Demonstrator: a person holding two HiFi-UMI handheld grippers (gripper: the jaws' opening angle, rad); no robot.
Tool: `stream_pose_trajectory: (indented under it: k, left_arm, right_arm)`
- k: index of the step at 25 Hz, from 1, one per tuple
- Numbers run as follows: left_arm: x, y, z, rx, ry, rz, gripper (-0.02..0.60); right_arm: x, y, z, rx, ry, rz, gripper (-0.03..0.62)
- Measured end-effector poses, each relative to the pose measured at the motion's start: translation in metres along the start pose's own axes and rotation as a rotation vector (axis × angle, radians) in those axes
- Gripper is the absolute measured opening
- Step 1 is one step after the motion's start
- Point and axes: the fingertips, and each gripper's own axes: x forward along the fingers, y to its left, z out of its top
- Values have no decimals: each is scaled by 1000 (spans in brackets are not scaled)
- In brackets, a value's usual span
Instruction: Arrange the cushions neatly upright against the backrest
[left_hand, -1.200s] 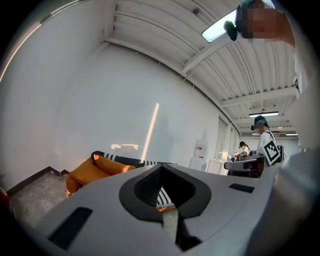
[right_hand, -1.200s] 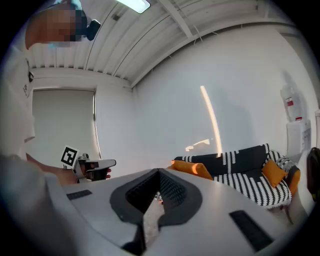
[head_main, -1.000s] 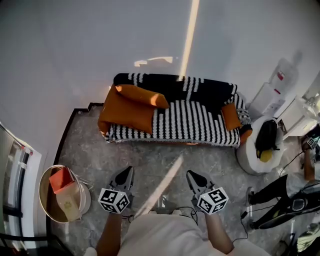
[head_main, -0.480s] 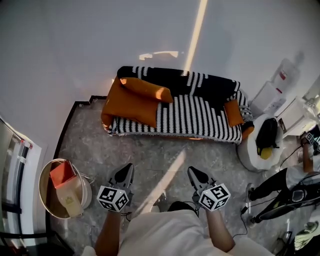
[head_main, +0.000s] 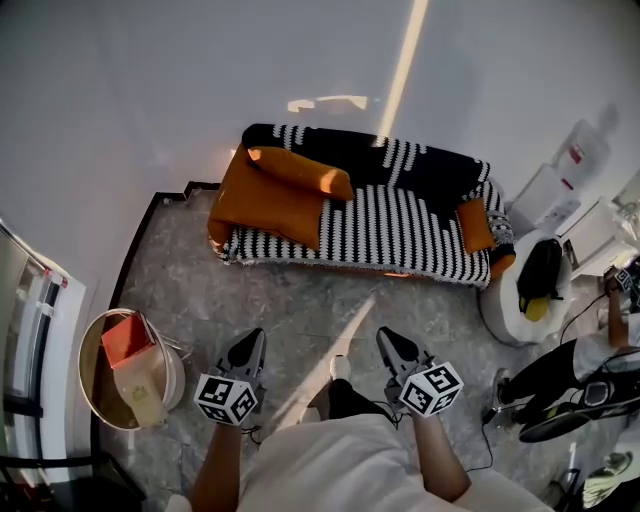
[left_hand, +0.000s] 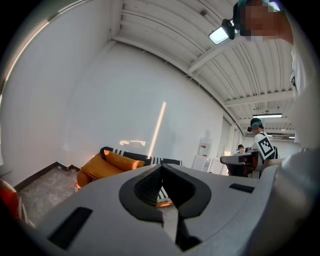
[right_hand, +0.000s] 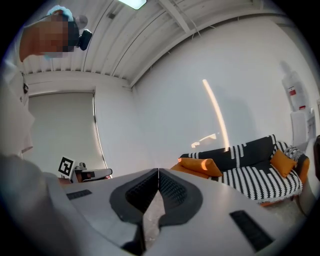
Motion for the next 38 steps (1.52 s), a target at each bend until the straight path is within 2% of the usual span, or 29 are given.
stream_pose_trajectory:
  k: [4, 8, 12, 16, 24, 30, 38]
  left_arm:
    - [18, 11, -1, -10, 15, 29, 18]
    - [58, 16, 4, -4, 34, 27, 18]
    - [113, 13, 18, 24, 41, 21, 18]
    - [170, 14, 40, 52, 48, 30, 18]
    - [244, 25, 54, 47, 46, 110, 18]
    - [277, 37, 50, 13, 57, 154, 18]
    - [289, 58, 51, -14, 73, 195, 18]
  right_arm:
    - [22, -17, 5, 1, 0, 23, 23]
    - [50, -45, 15, 8, 2, 59, 23]
    - [73, -93, 29, 49, -6, 81, 21]
    - [104, -140, 47, 44, 2, 99, 21]
    - [164, -198, 67, 31, 30, 167, 21]
    - [200, -228, 77, 25, 72, 223, 21]
    - [231, -238, 77, 44, 107, 269, 21]
